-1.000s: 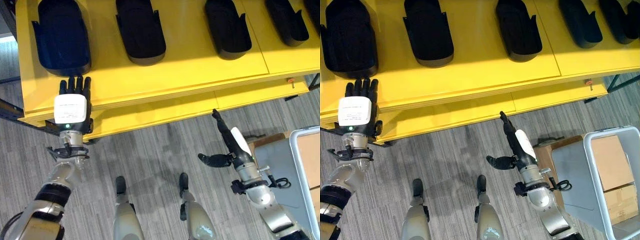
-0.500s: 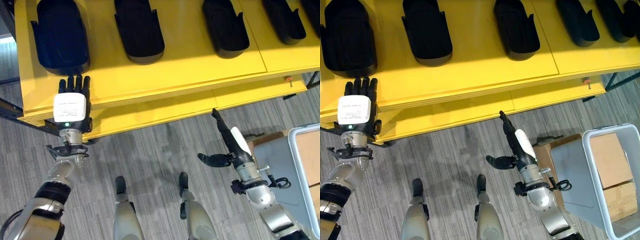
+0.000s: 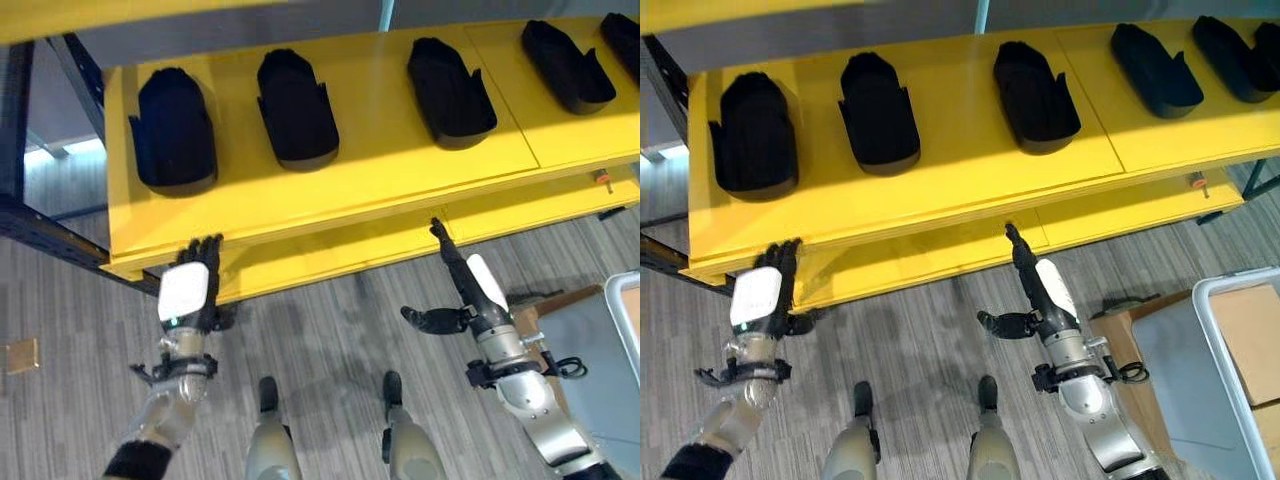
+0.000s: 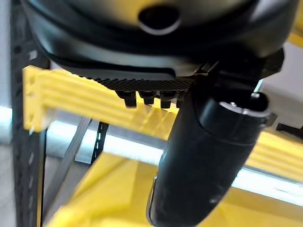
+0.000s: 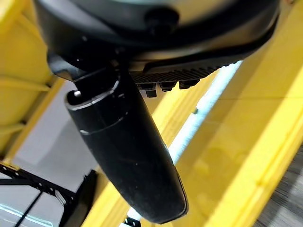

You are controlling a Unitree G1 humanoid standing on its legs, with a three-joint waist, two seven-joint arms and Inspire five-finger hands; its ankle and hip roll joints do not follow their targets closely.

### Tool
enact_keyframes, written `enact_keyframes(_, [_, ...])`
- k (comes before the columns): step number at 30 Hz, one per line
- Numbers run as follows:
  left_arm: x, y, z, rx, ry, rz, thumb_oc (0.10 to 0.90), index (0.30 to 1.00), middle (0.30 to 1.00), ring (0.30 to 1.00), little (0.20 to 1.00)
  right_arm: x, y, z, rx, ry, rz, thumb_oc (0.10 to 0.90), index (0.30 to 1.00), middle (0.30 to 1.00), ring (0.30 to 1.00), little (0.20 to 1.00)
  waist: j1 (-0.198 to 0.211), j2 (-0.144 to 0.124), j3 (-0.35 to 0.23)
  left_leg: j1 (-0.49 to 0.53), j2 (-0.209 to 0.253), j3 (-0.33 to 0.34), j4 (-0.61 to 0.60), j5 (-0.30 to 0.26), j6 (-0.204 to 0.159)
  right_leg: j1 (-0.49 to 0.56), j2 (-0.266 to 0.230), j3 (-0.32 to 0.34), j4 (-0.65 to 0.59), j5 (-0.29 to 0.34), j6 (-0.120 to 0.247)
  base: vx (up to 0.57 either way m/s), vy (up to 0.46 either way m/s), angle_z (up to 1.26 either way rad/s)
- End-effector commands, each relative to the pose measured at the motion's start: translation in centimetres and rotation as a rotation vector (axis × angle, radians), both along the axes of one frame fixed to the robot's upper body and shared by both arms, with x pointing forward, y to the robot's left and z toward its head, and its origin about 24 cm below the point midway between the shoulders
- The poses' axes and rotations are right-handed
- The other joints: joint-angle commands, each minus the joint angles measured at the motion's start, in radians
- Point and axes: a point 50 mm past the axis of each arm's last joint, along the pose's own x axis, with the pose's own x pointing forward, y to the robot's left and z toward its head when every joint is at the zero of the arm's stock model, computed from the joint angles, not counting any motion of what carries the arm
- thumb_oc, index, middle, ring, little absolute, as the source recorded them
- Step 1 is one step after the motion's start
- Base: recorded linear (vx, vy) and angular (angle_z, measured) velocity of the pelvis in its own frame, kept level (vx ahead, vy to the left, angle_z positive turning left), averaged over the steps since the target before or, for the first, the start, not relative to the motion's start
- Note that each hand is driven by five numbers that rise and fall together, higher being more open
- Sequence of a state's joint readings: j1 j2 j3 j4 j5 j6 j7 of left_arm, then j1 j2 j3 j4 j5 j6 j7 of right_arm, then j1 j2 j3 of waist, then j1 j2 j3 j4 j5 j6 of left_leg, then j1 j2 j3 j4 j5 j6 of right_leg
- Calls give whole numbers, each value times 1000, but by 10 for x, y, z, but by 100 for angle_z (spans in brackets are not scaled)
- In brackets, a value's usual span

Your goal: Move parts from the plastic box to the shelf.

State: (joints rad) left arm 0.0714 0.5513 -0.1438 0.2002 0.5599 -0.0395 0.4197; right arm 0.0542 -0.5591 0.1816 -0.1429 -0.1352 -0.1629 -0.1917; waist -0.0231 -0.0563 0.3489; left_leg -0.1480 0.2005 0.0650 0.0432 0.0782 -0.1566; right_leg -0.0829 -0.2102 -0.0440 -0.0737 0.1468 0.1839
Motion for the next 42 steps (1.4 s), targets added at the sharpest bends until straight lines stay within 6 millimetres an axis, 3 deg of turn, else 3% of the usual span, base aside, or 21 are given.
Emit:
enact_keyframes(1, [-11,1,8,-148,-2,-73,900,1000,1000,1000,1000,1,-10,30,51,-147,-13,900,1000,1000,1000,1000,13,-41,-93,-25,-3,-50,10,-2,45,-19,-51,-21,123,-96,0,53,-46,3])
enact_keyframes(9, [-36,-24,3,-510,81,-177,900,1000,1000,1000,1000,-9,-20,16,37,-57,-16,900,1000,1000,1000,1000,12,5,-193,67,7,-50,-91,40,36,75,-29,-60,72,-104,3,41,-46,14])
enact_keyframes(14, [-40,-26,0,-526,108,-192,900,1000,1000,1000,1000,-5,-27,22,-45,-97,-56,900,1000,1000,1000,1000,10,14,-231,88,14,-44,-107,54,34,91,-22,-60,58,-97,1,4,-18,0])
enact_keyframes(21, [-51,-23,-7,-543,162,-187,900,1000,1000,1000,1000,14,-53,44,-326,-170,-135,900,1000,1000,1000,1000,18,24,-268,126,31,-40,-114,55,29,116,-11,-54,73,-118,-5,42,-43,1])
enact_keyframes(27, [-53,-22,-7,-545,180,-194,900,1000,1000,1000,1000,35,-65,55,-538,-169,-158,900,1000,1000,1000,1000,28,36,-260,133,33,-40,-110,60,29,108,-9,-48,109,-132,-9,2,-17,-1])
enact_keyframes(32, [-50,-23,-5,-546,182,-212,900,1000,1000,1000,1000,52,-63,59,-650,-160,-144,900,1000,1000,1000,1000,32,54,-243,125,35,-40,-107,67,28,88,-7,-43,134,-141,-11,-9,-1,-1])
enact_keyframes(37, [-44,-29,-1,-530,182,-257,900,1000,1000,1000,1000,71,-59,67,-806,-152,-116,900,1000,1000,1000,1000,40,75,-203,112,33,-41,-104,68,27,51,-7,-39,168,-156,-12,-50,-4,-1])
enact_keyframes(38, [-39,-30,2,-521,172,-275,900,1000,1000,1000,1000,85,-54,75,-882,-163,-108,900,1000,1000,1000,1000,42,87,-162,85,33,-42,-95,76,26,12,-5,-33,197,-161,-13,-129,-8,-6])
enact_keyframes(42, [-35,-32,5,-514,159,-288,900,1000,1000,1000,1000,96,-51,88,-961,-195,-112,900,1000,1000,1000,1000,45,96,-123,55,32,-43,-81,81,25,-28,-6,-27,221,-163,-16,-108,-6,-4])
